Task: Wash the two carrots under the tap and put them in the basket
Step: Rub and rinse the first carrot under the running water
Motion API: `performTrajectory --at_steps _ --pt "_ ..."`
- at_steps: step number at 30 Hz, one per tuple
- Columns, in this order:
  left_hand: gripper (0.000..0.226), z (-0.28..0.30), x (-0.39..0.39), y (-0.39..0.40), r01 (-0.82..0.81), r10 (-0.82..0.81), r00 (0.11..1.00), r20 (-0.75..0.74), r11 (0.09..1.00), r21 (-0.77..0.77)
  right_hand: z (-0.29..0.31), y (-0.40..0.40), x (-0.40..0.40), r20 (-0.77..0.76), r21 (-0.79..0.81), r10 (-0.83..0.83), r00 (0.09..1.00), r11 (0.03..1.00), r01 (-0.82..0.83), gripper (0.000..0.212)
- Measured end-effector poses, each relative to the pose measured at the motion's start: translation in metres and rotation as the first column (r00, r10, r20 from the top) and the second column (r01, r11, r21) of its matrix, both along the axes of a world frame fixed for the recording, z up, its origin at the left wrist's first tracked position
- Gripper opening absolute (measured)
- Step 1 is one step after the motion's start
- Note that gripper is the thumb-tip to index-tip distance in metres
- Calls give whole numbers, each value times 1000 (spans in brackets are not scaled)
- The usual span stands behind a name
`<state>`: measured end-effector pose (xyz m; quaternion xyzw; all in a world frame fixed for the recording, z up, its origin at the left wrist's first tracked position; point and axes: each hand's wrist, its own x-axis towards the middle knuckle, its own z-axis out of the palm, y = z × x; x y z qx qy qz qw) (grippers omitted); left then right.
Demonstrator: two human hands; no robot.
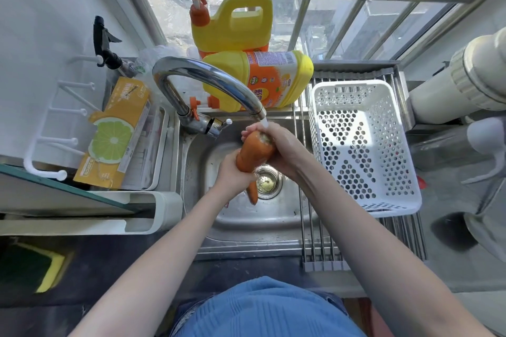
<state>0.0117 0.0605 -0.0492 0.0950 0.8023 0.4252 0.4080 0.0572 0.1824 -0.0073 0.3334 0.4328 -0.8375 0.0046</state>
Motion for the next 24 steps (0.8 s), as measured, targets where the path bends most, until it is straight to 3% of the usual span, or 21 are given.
performTrajectory --at_steps 3,5,10,14,17,19,22,24 --pt "28 -2 5 1 -63 63 998 -5 997 -36 -3 -8 -6 124 208 13 992 977 -39 13" --pt "28 -3 6 2 -122 121 993 -6 991 -49 -9 -17 -7 107 386 -51 993 923 6 22" --pt "31 -4 7 -2 -155 162 971 178 986 -56 -12 -25 3 50 466 18 999 884 -39 36" --pt "32 -4 3 -6 -110 114 939 325 993 -30 -19 -18 15 -14 307 117 993 946 -107 36" --pt "33 -1 -2 -7 -37 36 941 335 999 -5 -19 -14 18 -66 116 23 998 993 -15 31" --pt "33 4 -3 -6 44 -46 950 308 999 12 -17 -15 15 -15 63 -70 997 995 71 27" --pt "29 9 -5 -3 152 -158 917 366 987 46 -15 -11 3 117 166 -148 982 978 128 30" --pt "32 12 -4 0 202 -228 839 494 974 106 -13 -1 -2 143 197 -130 981 975 101 33"
